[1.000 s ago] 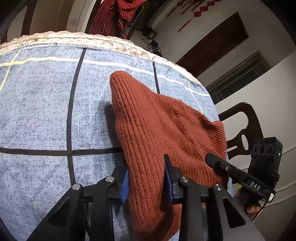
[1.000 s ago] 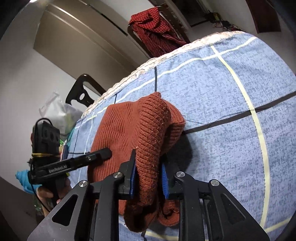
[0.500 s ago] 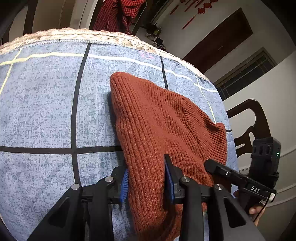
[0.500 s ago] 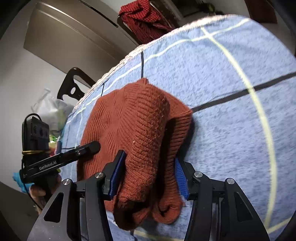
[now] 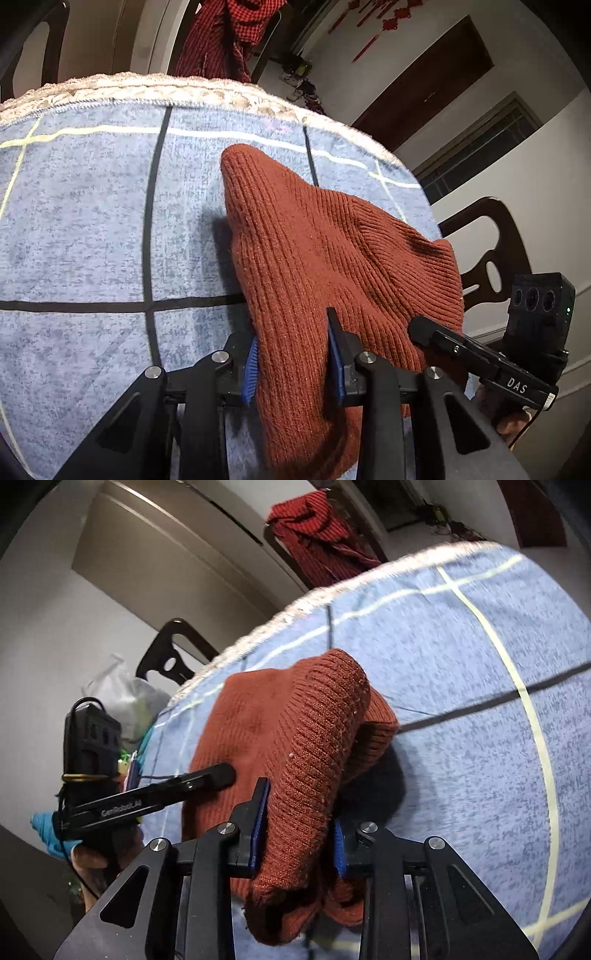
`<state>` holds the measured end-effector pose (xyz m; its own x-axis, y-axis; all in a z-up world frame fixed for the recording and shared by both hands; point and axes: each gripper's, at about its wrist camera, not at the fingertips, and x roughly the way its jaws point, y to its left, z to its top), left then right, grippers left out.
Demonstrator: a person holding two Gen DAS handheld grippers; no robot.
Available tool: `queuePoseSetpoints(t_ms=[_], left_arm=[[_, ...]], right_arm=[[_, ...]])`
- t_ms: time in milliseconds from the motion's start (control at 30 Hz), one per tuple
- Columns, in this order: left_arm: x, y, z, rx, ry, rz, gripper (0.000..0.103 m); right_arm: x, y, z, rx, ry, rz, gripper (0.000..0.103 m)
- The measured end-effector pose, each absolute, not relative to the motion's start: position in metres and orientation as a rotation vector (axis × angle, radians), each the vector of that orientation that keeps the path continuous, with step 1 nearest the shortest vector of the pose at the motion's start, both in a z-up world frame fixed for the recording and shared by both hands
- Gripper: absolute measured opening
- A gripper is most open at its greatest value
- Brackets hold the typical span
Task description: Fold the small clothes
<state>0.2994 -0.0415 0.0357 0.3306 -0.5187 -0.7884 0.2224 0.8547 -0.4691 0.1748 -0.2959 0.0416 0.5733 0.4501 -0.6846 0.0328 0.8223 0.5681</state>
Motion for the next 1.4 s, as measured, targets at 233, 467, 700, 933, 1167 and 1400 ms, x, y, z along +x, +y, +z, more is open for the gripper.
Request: queuePoseSetpoints(t_ms=[233,467,700,933,1167,1400], left_arm=[[0.286,-0.005,0.060,-0.297,1.103,-0.479,0.033],[0.273,0.041,0.068,-0.290,1.085,-0.423,0.033],[0.264,0.081,0.068,-0.313,1.074,-0.388,0.033],[0.261,0.121,0.061,-0.323,1.078,-0.359,0.033],[0.259,0.154,0.048,-0.349,1.089,-0.324,0.033],[0.258,0.171,0.033,-0.379,1.096,-0.326,0.033]], right_arm=[[0.169,-0.260,0.061,0.566,0.917,0.321,0.030],[0.171,-0.218,0.058,0.568,0.923,0.374,0.030],[0.177,-0.179,0.055,0.546,0.932,0.408,0.030],[0.186,-0.142,0.048,0.529,0.950,0.430,0.030],[0.193,-0.119,0.035,0.550,0.975,0.458,0.030],[0.194,-0.108,0.023,0.521,0.987,0.457,0.030]])
